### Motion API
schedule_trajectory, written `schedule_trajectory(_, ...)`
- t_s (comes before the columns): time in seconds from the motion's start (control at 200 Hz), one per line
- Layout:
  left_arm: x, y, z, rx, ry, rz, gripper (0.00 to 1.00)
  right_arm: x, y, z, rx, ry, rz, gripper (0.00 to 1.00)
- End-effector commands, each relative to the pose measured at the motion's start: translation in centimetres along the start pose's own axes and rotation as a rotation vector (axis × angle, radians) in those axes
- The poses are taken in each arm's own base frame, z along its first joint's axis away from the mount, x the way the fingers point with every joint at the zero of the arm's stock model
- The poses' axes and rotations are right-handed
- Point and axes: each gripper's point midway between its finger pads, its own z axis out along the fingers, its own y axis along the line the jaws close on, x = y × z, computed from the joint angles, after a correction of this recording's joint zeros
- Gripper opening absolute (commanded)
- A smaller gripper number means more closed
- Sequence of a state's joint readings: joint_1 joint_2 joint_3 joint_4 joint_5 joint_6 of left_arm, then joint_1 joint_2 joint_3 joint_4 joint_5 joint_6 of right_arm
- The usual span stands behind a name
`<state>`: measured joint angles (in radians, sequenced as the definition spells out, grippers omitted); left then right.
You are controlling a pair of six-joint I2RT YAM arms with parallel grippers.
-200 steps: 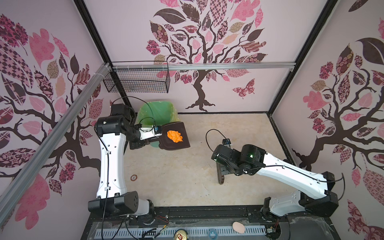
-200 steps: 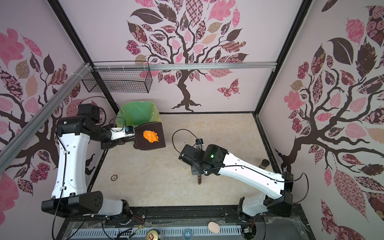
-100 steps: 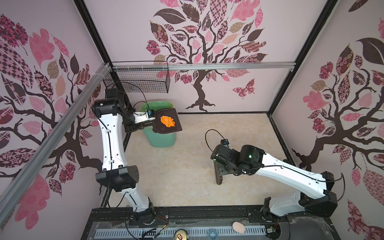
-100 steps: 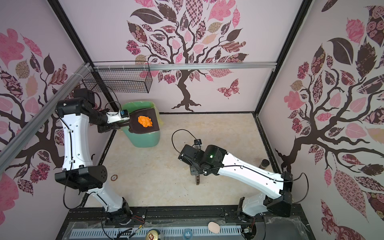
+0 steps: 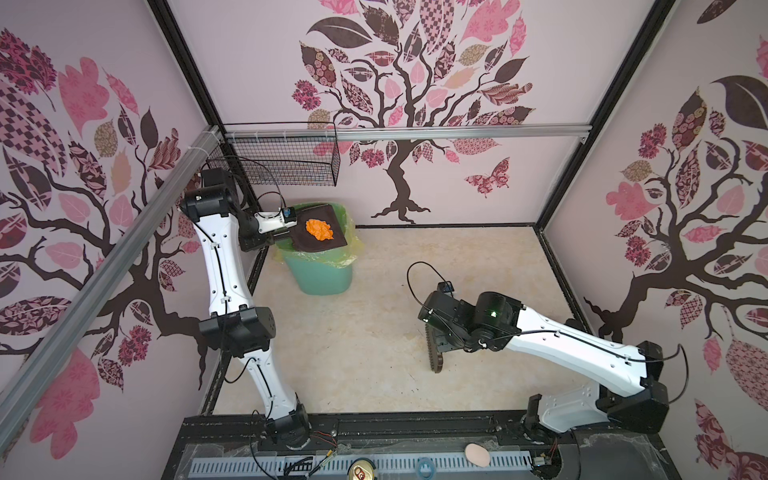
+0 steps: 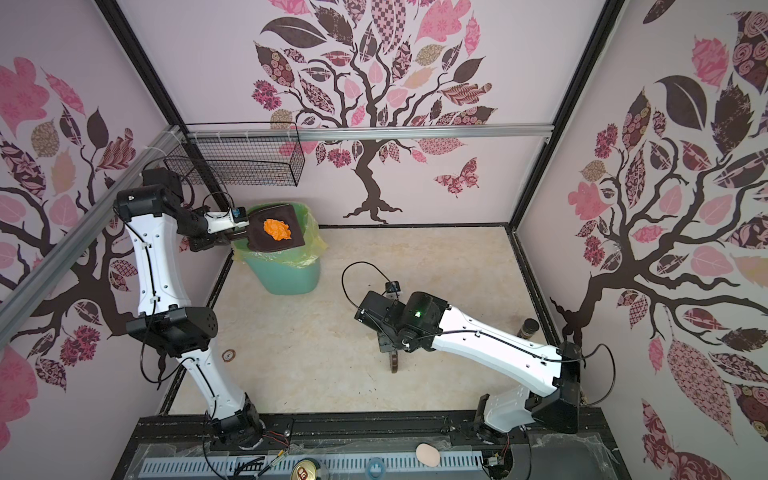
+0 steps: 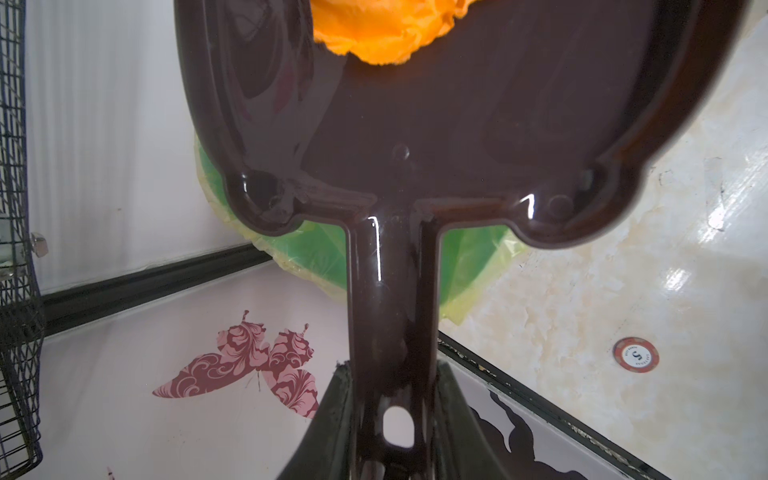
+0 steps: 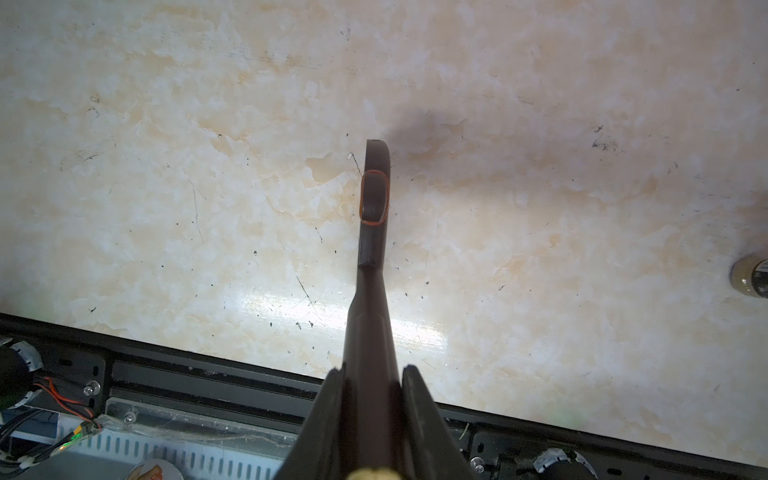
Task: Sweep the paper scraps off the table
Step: 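Tip the dustpan over the green bin with the left gripper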
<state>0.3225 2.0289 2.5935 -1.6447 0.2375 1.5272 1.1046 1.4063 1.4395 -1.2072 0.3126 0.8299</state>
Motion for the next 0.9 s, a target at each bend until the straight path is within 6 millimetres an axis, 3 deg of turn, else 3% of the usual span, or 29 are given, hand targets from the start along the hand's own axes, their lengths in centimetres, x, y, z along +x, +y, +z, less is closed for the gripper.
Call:
schedule_trajectory(0.0, 0.7, -2.2, -0.4, 0.099, 0.008, -0.039, 0.00, -0.4, 0.3, 0.5, 0.011, 0.001, -0.009, 0.00)
schedule_trajectory(0.31, 3.1, 1.1, 1.1, 0.006, 0.064, -0.049, 0.00, -0.1, 0.7, 1.2, 0.014, 0.021, -0.018, 0.00)
schedule_trajectory(0.555, 4.8, 4.5, 0.6, -0.134, 0.245, 0.129, 0.00, 0.1, 0.8, 1.6, 0.014, 0.027, -0.018, 0.00)
schedule_trajectory(0.725, 4.1, 6.0, -1.0, -0.213, 0.298, 0.227, 0.00, 0.4, 1.0, 2.3, 0.006, 0.032, -0.015, 0.00)
schedule_trajectory(0.895, 1.7, 6.8, -2.5, -0.314, 0.322, 0.319, 0.00, 0.5, 1.2, 2.6, 0.007, 0.038, -0.024, 0.00)
